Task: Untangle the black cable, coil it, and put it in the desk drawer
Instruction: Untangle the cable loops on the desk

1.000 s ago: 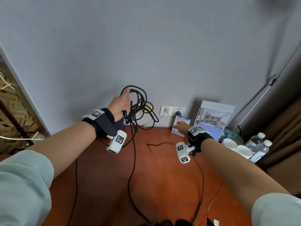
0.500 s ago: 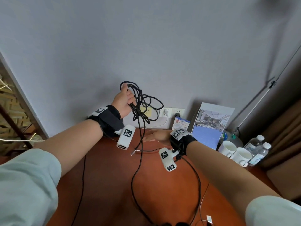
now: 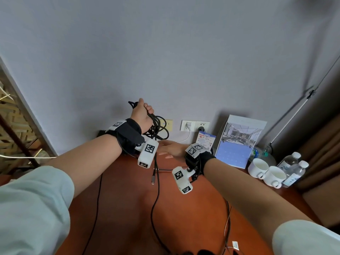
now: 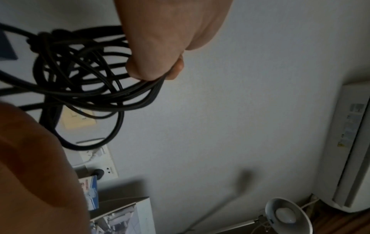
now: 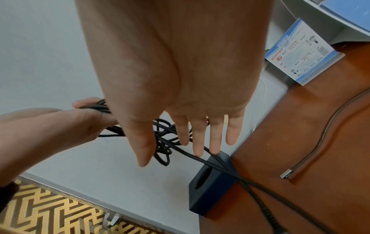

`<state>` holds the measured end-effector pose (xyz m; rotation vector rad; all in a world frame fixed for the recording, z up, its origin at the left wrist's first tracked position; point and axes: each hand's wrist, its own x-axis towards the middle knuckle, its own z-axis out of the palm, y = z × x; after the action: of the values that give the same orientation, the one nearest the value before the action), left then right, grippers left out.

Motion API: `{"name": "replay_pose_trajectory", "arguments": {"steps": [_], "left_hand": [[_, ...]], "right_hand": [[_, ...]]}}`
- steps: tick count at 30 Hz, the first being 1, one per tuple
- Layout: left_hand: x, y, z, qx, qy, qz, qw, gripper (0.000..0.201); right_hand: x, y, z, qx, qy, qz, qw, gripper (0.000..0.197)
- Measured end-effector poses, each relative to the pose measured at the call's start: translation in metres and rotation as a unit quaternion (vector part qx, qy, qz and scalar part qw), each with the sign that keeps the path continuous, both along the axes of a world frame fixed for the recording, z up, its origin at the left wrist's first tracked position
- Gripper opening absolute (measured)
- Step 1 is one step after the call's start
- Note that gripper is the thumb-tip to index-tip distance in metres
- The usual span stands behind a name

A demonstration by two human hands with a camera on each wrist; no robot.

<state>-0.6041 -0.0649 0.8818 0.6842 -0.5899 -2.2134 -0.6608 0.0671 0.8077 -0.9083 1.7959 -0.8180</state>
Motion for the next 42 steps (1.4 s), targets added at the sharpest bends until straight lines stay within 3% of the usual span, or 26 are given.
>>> {"name": "replay_pose_trajectory", "arguments": {"steps": [3,6,11,14,18,20,22,23,25,26,27,28,31,34,42], "left_hand": [[-0.002,0.002,0.002,0.036,0.003,0.019,0.999,0.042],[-0.003,0.002,0.004,0.074,0.016,0.028,0.997,0.038],[0.0,-0.004,0.008,0.094,0.028,-0.002,0.995,0.024],[0.008,-0.01,0.005,0.044,0.005,-0.09,0.995,0.01],[0.021,-0.015,-0.006,-0.117,-0.079,-0.194,0.971,0.017],[0.025,-0.015,-0.011,-0.234,-0.128,-0.222,0.938,0.016],[0.03,-0.015,-0.014,-0.389,-0.21,-0.244,0.863,0.014],[0.032,-0.018,-0.016,-0.483,-0.269,-0.243,0.797,0.021],[0.034,-0.024,-0.02,-0.65,-0.367,-0.224,0.626,0.031],[0.036,-0.025,-0.02,-0.702,-0.388,-0.212,0.559,0.031],[0.036,-0.026,-0.021,-0.732,-0.396,-0.201,0.517,0.03],[0.036,-0.028,-0.024,-0.75,-0.395,-0.191,0.495,0.028],[0.033,-0.028,-0.026,-0.768,-0.401,-0.173,0.468,0.024],[0.03,-0.021,-0.023,-0.783,-0.412,-0.166,0.437,0.015],[0.021,-0.009,-0.025,-0.764,-0.357,-0.186,0.504,0.014]], "right_hand": [[0.006,-0.006,0.004,-0.008,0.011,0.026,1.0,0.076],[0.008,-0.01,0.005,-0.039,0.02,0.045,0.998,0.071],[0.002,-0.016,0.001,-0.075,0.017,-0.014,0.997,0.038],[0.0,-0.021,-0.002,-0.098,0.011,-0.08,0.992,0.027],[-0.01,-0.024,-0.003,-0.107,0.038,-0.13,0.985,0.023],[-0.016,-0.023,-0.005,-0.123,0.041,-0.142,0.981,0.021],[-0.02,-0.022,-0.005,-0.153,0.028,-0.151,0.976,0.021],[-0.022,-0.021,-0.003,-0.162,0.025,-0.159,0.974,0.022],[-0.026,-0.019,0.001,-0.166,0.023,-0.165,0.972,0.028],[-0.028,-0.019,0.003,-0.166,0.022,-0.166,0.972,0.03],[-0.029,-0.017,0.006,-0.164,0.02,-0.168,0.972,0.03],[-0.03,-0.015,0.009,-0.161,0.011,-0.17,0.972,0.03],[-0.032,-0.009,0.013,-0.175,-0.014,-0.169,0.97,0.03],[-0.036,-0.01,0.01,-0.175,0.026,-0.167,0.97,0.029],[-0.044,-0.015,0.008,-0.154,0.143,-0.205,0.956,0.034]]}}
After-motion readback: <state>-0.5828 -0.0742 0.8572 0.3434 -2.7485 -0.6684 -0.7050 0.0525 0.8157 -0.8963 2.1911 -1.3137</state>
